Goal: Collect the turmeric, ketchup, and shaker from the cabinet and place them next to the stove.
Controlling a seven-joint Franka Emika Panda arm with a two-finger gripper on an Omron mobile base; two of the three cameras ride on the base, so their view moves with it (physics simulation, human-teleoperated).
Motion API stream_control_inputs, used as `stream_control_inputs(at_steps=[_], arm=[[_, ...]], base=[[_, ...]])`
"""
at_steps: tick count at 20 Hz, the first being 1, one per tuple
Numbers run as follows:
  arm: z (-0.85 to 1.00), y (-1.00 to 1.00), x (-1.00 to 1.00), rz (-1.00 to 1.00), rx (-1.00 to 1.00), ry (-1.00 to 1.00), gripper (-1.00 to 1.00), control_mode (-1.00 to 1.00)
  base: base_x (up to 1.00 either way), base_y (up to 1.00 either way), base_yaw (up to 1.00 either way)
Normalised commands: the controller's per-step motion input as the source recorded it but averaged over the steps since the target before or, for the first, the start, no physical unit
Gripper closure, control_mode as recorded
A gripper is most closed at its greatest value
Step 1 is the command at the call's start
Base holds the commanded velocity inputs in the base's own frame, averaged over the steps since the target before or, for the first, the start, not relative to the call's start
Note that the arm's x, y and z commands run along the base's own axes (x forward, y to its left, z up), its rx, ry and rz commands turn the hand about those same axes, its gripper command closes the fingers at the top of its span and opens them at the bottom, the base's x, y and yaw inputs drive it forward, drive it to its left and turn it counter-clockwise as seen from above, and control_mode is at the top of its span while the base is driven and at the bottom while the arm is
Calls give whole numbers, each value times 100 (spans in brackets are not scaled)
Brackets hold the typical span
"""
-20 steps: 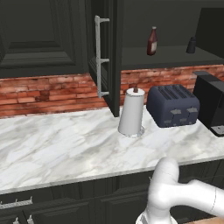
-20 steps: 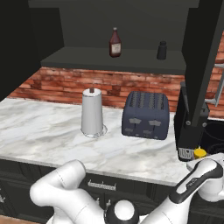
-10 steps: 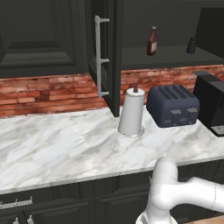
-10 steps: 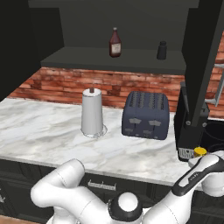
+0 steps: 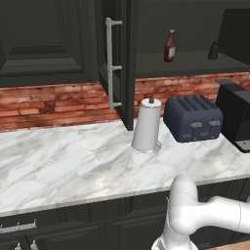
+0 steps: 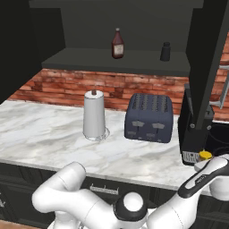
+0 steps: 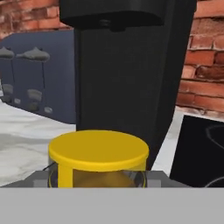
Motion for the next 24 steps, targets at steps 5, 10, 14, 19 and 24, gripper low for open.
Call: stream_control_inputs(at_steps=[5,10,14,19,24], arm=[[-27,-1,-8,0,4,0,-100,-100],[0,-4,-2,0,9,0,-100,-100],[0,-15,-9,0,9,0,-100,-100],[6,-9,-27,0,6,-2,-100,-100],[35,0,-44,0,3,-11,-100,-100]], base=[[0,0,0],[0,0,0],[0,0,0],[0,0,0],[0,0,0]])
